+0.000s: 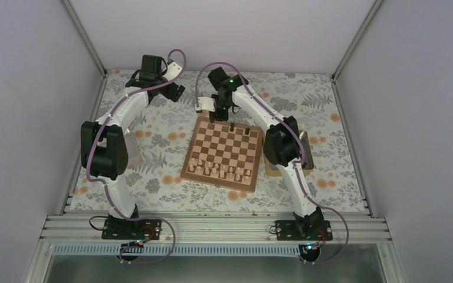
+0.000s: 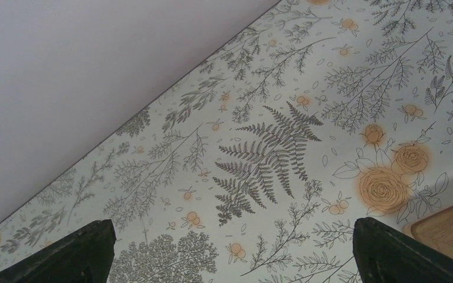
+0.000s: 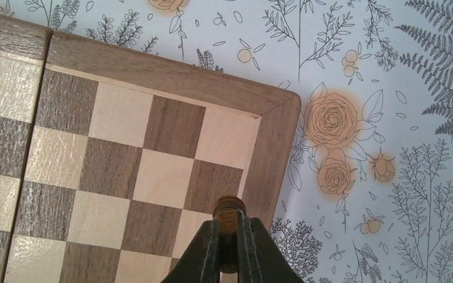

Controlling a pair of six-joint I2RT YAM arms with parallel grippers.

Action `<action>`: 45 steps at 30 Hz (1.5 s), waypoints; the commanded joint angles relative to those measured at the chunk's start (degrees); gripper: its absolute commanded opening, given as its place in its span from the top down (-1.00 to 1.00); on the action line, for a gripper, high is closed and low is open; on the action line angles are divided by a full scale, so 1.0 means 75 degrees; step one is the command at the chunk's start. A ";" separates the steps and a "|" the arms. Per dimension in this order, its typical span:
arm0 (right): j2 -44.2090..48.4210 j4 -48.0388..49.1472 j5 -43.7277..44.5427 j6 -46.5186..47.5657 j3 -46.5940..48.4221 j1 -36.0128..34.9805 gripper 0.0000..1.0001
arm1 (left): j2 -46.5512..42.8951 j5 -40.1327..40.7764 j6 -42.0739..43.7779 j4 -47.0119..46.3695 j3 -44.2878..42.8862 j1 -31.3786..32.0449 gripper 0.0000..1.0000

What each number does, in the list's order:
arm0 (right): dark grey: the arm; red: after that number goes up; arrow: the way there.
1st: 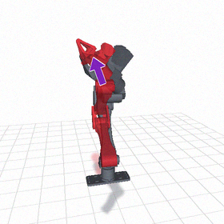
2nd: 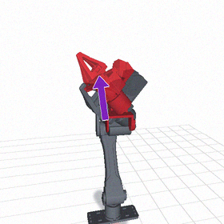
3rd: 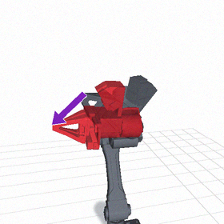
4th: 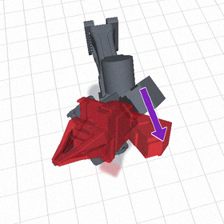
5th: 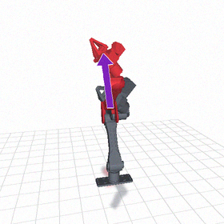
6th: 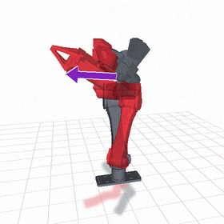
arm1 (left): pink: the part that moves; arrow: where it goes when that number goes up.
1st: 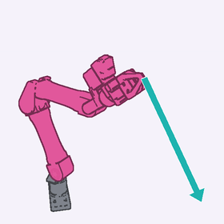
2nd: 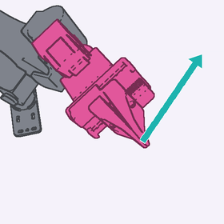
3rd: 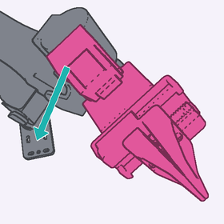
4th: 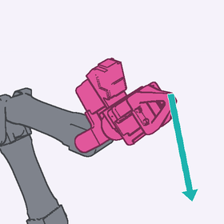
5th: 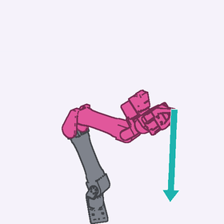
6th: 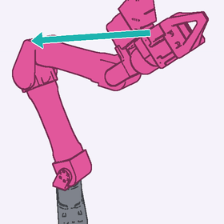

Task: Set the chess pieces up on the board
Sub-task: Place the chess piece on the chessboard.

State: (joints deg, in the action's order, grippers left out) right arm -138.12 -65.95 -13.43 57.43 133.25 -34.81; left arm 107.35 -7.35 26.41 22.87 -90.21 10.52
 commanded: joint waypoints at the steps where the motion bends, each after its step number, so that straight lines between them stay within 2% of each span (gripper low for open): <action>1: -0.0215 -0.0192 -0.0270 0.0099 -0.0001 -0.0041 0.92 | -0.0162 -0.0156 0.0043 0.0047 -0.0030 0.0038 -1.00; 45: -0.0443 0.0040 -0.0204 0.0134 -0.0212 -0.0117 0.92 | -0.0175 -0.0219 0.0017 0.0061 -0.0036 0.0044 -1.00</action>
State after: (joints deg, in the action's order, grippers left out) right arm -140.29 -65.98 -15.33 57.47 132.22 -35.24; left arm 107.35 -7.92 26.39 22.90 -90.21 10.52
